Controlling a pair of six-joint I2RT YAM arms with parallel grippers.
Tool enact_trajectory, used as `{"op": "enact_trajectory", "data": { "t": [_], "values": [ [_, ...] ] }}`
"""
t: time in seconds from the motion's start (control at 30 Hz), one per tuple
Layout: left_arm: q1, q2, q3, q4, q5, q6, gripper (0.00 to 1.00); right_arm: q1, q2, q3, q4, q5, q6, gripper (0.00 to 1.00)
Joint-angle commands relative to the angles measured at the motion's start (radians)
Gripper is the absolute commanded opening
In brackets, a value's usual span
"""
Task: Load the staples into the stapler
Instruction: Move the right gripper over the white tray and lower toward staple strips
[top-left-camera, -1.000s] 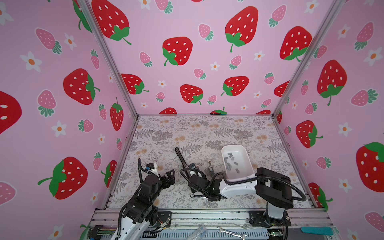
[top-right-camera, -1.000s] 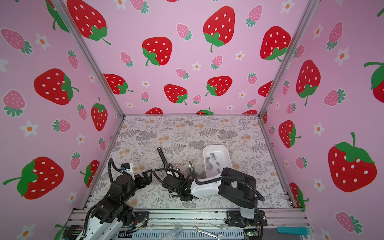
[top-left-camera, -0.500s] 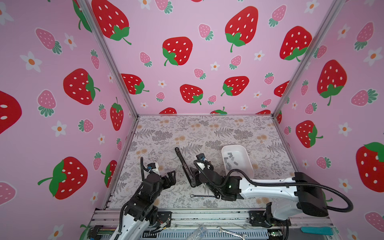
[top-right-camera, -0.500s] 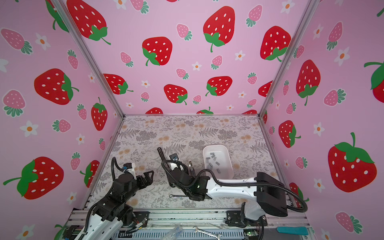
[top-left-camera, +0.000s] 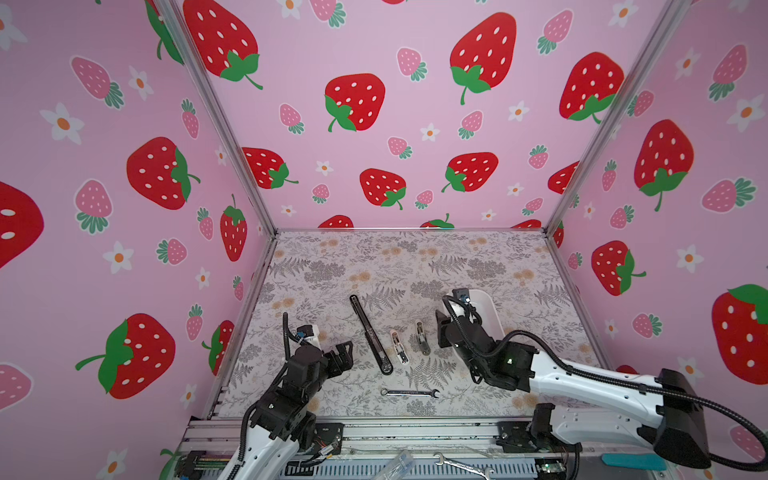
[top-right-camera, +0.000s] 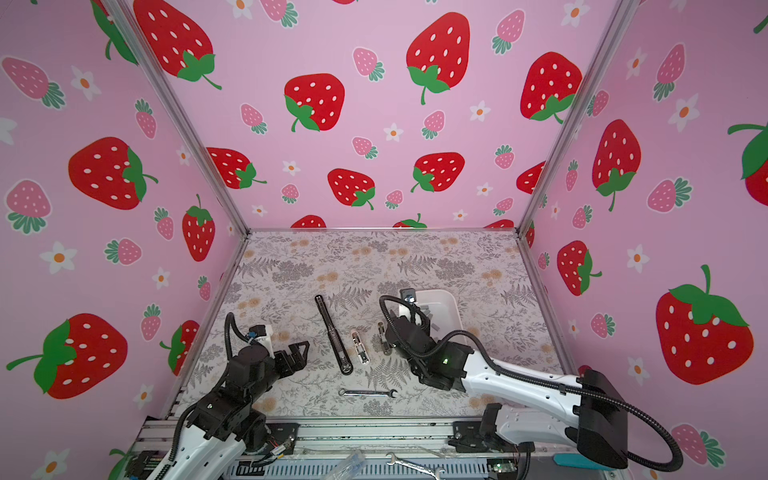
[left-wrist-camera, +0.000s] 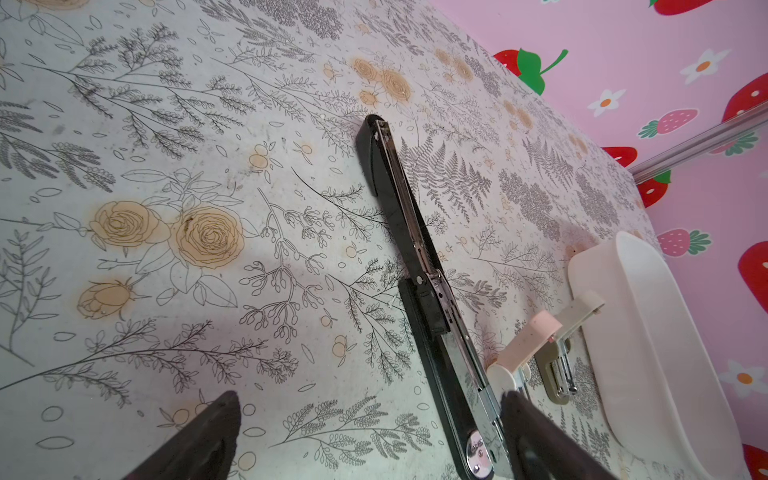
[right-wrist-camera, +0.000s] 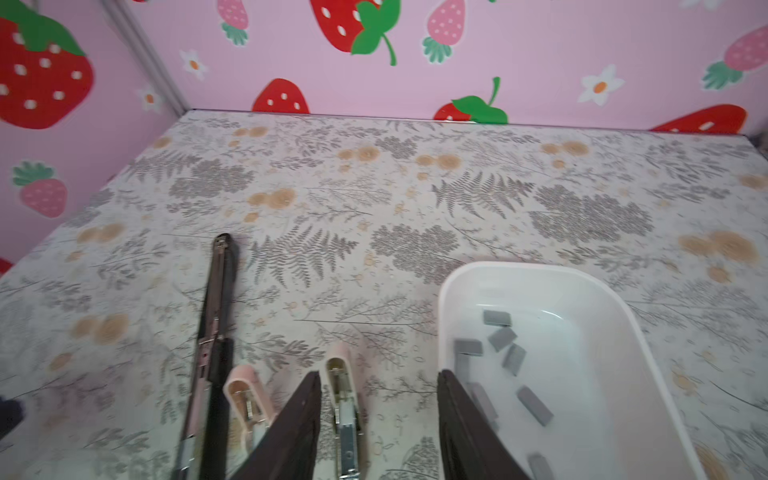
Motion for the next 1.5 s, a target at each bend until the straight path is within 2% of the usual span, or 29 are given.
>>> {"op": "enact_trajectory", "data": {
  "t": [0.0, 0.2, 0.37, 0.6, 0.73, 1.07, 1.47],
  "values": [
    [-0.003, -0.001, -0.006, 0.023, -0.002, -0.005, 0.99, -0.107, -0.042, -0.069, -0.085, -0.061, 0.032, 0.47],
    [-0.004, 0.008, -0.006, 0.03, -0.004, -0.003, 0.99, -0.232, -0.032, -0.131, -0.033, -0.152, -0.014, 0.47],
    [-0.004, 0.024, -0.005, 0.048, -0.001, -0.004, 0.99, -0.301, 0.074, -0.133, 0.005, -0.205, -0.051, 0.44],
    [-0.003, 0.055, 0.006, 0.137, -0.087, 0.013, 0.99, -0.395, 0.227, -0.121, 0.096, -0.325, -0.113, 0.39],
    [-0.004, 0.124, -0.003, 0.218, -0.154, 0.059, 0.99, -0.441, 0.303, -0.08, 0.123, -0.395, -0.131, 0.37],
    [-0.003, 0.264, 0.038, 0.242, -0.141, 0.084, 0.99, -0.481, 0.442, -0.017, 0.144, -0.371, -0.135, 0.34],
    [-0.003, 0.243, 0.029, 0.227, -0.131, 0.079, 0.99, -0.489, 0.537, 0.002, 0.151, -0.379, -0.134, 0.34]
  ]
}}
